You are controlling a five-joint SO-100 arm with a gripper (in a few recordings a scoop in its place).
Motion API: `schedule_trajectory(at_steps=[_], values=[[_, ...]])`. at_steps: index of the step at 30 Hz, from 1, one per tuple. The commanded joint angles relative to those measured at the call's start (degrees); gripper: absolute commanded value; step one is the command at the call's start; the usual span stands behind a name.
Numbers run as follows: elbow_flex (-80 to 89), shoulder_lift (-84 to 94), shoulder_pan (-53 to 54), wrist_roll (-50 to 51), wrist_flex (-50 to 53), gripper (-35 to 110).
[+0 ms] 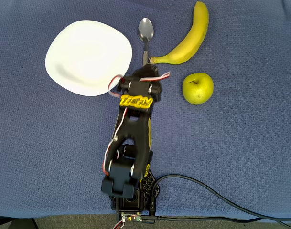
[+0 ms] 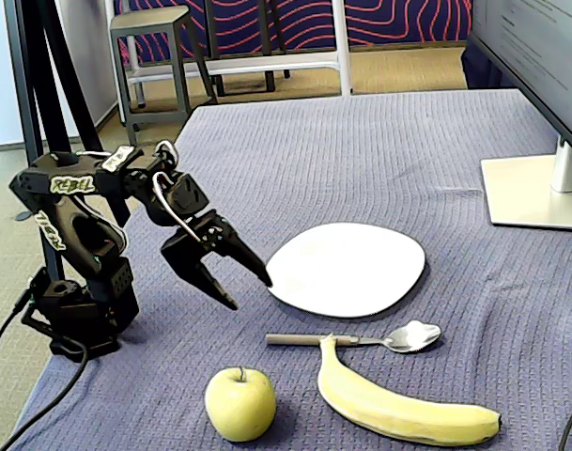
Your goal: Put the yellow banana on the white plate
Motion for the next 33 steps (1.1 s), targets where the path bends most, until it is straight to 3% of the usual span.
schedule_trajectory(at_steps=[1, 16, 33], values=[[-11.16, -8.70, 2.20, 2.55, -1.58, 23], [-40.52, -35.60, 8.88, -1.14, 0.26, 25], [-58.54, -50.71, 13.54, -33.31, 10.99, 33]])
